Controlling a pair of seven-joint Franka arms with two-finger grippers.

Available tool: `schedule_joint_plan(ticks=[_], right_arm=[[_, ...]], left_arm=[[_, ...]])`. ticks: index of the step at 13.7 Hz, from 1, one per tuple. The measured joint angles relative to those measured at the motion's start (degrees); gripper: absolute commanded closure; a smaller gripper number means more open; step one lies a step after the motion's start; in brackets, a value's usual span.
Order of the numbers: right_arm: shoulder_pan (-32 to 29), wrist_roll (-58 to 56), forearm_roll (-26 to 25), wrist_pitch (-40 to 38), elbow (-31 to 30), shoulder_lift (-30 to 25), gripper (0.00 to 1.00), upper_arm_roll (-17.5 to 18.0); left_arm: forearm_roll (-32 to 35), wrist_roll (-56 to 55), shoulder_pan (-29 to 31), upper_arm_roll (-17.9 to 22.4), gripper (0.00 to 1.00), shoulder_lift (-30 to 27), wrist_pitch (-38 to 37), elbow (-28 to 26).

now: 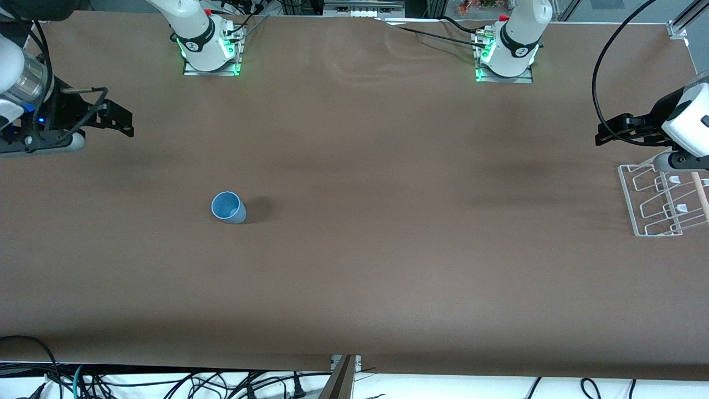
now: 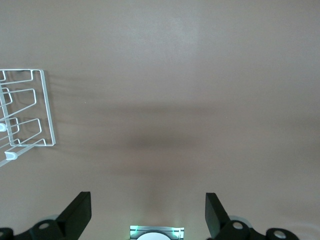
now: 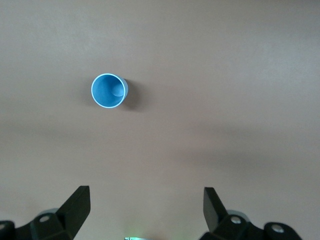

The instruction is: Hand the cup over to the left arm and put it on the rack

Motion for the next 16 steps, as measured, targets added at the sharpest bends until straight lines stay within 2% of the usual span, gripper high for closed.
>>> schedule_joint_plan(ticks=[8, 11, 16], right_arm=[[1.21, -0.26, 0.67, 4.5, -0.24, 10.79, 0.0, 0.85], [3.67, -0.23, 0.84, 11.68, -1.82, 16.7, 0.01, 1.15], [4.3, -0.23, 0.84, 22.36, -3.04, 24.66, 0.01, 1.15]], left_arm=[[-0.31, 0.0, 0.07, 0.0, 0.0, 0.64, 0.0, 0.05], [-0.81, 0.0, 0.17, 0.12, 0.0, 0.64, 0.0, 0.1], [-0.84, 0.0, 0.19, 0.18, 0.0, 0.66, 0.0, 0.11]])
